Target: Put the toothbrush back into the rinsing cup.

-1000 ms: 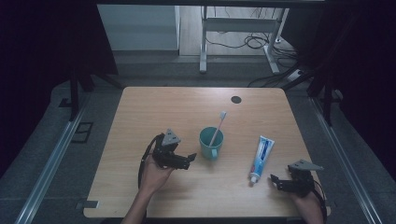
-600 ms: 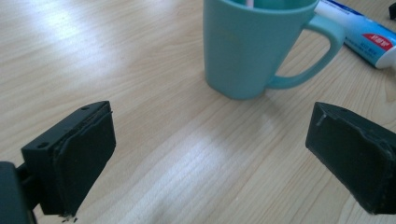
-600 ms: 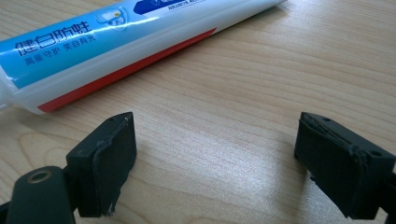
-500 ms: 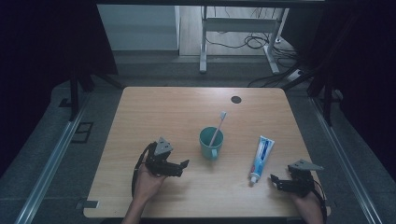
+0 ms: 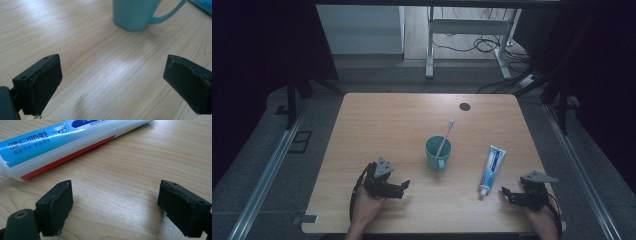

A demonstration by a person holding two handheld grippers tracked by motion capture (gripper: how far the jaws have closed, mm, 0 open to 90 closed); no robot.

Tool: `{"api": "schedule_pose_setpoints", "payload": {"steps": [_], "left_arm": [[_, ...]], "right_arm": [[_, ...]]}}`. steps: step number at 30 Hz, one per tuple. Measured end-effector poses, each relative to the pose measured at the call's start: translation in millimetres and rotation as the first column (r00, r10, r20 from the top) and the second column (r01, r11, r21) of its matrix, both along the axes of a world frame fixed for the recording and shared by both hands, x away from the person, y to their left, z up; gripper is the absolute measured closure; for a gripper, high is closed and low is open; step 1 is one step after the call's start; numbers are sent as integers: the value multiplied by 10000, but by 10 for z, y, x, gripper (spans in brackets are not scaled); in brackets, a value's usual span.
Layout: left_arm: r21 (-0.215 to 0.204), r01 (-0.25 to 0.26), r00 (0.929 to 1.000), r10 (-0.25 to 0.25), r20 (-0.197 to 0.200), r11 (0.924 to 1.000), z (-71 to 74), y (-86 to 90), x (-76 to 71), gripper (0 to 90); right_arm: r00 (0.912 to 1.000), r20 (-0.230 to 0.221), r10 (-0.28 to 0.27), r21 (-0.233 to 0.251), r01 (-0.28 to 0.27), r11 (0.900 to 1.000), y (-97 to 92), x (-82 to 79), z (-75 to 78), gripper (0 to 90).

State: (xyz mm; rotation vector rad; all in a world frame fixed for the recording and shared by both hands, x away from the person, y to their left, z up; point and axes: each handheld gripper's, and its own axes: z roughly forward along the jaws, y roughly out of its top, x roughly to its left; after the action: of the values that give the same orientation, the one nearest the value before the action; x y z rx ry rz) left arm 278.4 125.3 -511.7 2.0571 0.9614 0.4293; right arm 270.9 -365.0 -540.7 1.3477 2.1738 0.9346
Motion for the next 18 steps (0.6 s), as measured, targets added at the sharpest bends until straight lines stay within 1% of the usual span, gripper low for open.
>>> {"api": "schedule_pose_setpoints", "payload": {"steps": [2, 3, 5, 6, 11, 12, 15, 16, 17, 18], "left_arm": [[114, 8, 10000, -7, -79, 9999, -34, -8, -16, 27], [283, 46, 9998, -41, -190, 9996, -79, -20, -31, 27], [320, 48, 9997, -41, -221, 9995, -94, -25, -35, 28], [385, 70, 9994, -57, -336, 9992, -133, -35, -41, 28], [463, 58, 9986, -33, -527, 9989, -196, -42, -41, 29], [556, 68, 9980, -33, -625, 9984, -221, -46, -40, 29], [636, 97, 9975, -52, -703, 9979, -249, -54, -37, 28], [770, 152, 9963, -86, -861, 9969, -278, -64, -34, 28], [770, 152, 9963, -86, -861, 9969, -278, -64, -34, 27], [899, 201, 9953, -114, -963, 9957, -302, -76, -30, 27]], "right_arm": [[10000, 0, -3, 1, 3, 10000, 0, 0, 0, 127], [10000, 0, -3, 3, 3, 10000, 0, 0, 0, 127], [10000, 0, -4, 7, 4, 10000, 1, 0, 0, 127], [10000, 0, -3, 8, 3, 10000, 1, 0, 0, 127], [10000, -7, -9, 10, 9, 10000, 1, -1, 0, 127], [10000, -11, -10, 10, 10, 10000, 1, -1, 0, 127], [10000, -13, -10, 11, 10, 10000, 1, -1, 0, 127], [10000, -13, -12, 10, 12, 10000, 1, -1, 0, 127], [10000, -13, -12, 10, 12, 10000, 1, -1, 0, 127], [10000, -11, -9, 8, 9, 10000, 1, -1, 0, 127]]}}
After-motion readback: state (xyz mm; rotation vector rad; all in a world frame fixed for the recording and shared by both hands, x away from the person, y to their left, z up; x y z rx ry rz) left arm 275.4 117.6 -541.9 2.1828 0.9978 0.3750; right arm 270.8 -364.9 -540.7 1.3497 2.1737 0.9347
